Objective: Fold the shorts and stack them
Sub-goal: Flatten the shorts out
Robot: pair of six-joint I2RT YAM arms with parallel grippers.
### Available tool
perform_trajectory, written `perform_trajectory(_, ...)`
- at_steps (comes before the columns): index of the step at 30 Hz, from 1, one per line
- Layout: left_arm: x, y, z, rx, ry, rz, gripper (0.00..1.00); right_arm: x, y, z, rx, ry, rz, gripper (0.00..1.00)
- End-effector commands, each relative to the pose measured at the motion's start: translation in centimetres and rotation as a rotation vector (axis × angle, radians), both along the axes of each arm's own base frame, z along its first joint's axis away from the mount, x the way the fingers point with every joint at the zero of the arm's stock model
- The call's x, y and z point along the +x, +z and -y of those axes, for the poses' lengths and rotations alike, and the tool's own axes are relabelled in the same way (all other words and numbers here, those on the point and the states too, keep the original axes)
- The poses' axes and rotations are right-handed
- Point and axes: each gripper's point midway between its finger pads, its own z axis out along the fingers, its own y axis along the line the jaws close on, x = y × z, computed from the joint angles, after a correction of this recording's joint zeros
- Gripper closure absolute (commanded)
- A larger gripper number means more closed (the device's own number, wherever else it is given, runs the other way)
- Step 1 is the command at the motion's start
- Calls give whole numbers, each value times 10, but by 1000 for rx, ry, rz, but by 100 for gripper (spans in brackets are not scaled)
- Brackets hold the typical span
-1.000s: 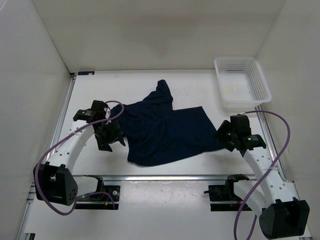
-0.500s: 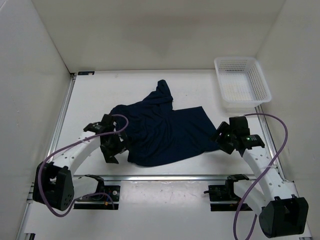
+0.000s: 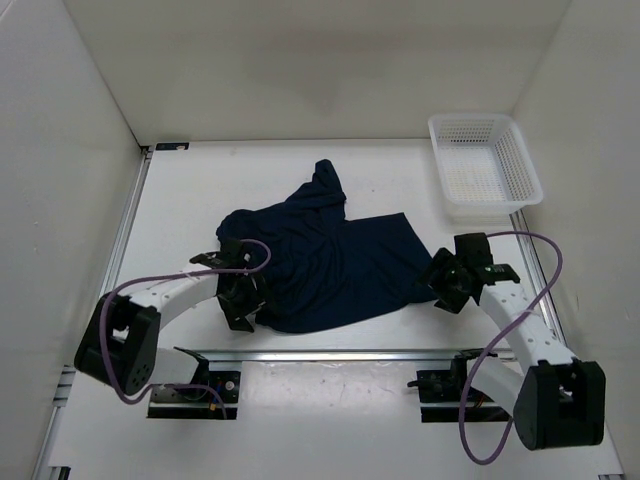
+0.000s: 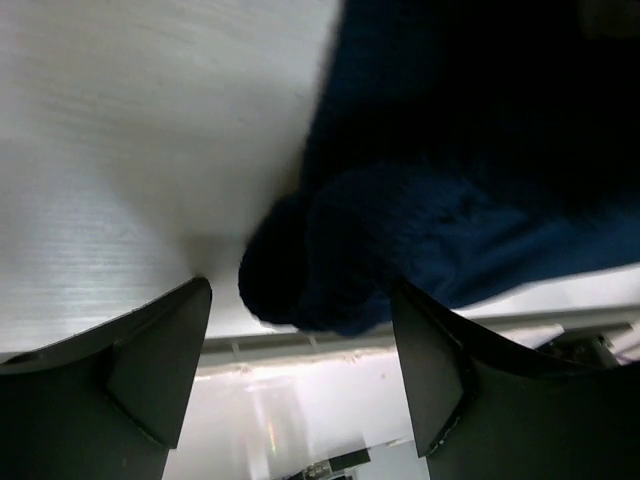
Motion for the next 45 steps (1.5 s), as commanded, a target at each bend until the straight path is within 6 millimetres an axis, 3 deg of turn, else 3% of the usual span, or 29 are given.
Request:
perform_trajectory(1, 13, -2, 6, 22, 8, 37, 17, 8, -1, -6, 37, 5, -5, 23)
perform_trajectory(2, 14, -3, 11, 20, 0, 35, 17, 11, -4, -9, 52, 1, -2, 30)
perform_trajectory(4, 13, -5, 14, 20, -2, 30, 17, 13, -9, -9, 61, -4, -11, 34)
perform_trajectory(9, 11, -11, 15, 29, -12, 12, 19, 16, -14, -5, 58, -23, -35, 33)
perform_trajectory(12, 14, -9, 17, 24, -12, 21, 80, 18, -18, -3, 62, -44, -49, 30)
perform_trajectory(13, 15, -6, 18, 17, -3, 30, 90, 17, -20, -4, 80, -57, -54, 30)
perform_trajectory(19, 21, 24, 23, -50, 25, 122, 90, 15, -40, -9, 131, -69, -72, 34)
perform_trajectory(24, 17, 26, 23, -54, 22, 111, 90, 18, -56, -9, 128, -71, -104, 40)
perform_trajectory(26, 17, 33, 23, -61, 22, 124, 90, 28, -53, -8, 109, -71, -71, 57)
perform_trajectory(28, 19, 42, 20, -44, 29, 136, 90, 37, -47, -5, 93, -79, -46, 86)
perform_trajectory(29, 27, 57, 21, -43, 8, 180, 90, 47, -37, -4, 87, -82, -24, 100)
perform_trajectory(31, 29, 72, 7, 25, 11, 191, 90, 60, -23, -3, 81, -86, 8, 100)
perform_trajectory(32, 45, 98, 6, 29, -2, 260, 90, 64, -16, -3, 77, -78, 13, 100)
perform_trajectory(33, 52, 112, 2, 50, -3, 288, 90, 82, 12, -4, 80, -66, 94, 100)
perform_trajectory(34, 50, 124, -9, 104, -12, 292, 90, 90, 26, -5, 84, -65, 125, 100)
perform_trajectory(35, 70, 157, -9, 106, -2, 364, 90, 93, 38, -3, 71, -59, 140, 100)
perform_trajectory(36, 75, 173, -12, 127, -35, 397, 90, 109, 72, -4, 70, -43, 227, 100)
perform_trajectory(38, 77, 195, -21, 192, -62, 390, 90, 117, 107, -4, 64, -24, 300, 100)
perform_trajectory(39, 89, 231, -19, 179, -70, 478, 90, 120, 144, -6, 74, -6, 379, 100)
perform_trajectory(41, 92, 259, -19, 167, -84, 537, 90, 118, 181, -7, 79, 11, 459, 100)
perform_trajectory(42, 95, 285, -18, 146, -85, 608, 90, 112, 217, -6, 75, 23, 541, 100)
perform_trajectory(45, 82, 323, 0, 44, -148, 691, 90, 92, 270, -6, 83, 40, 666, 100)
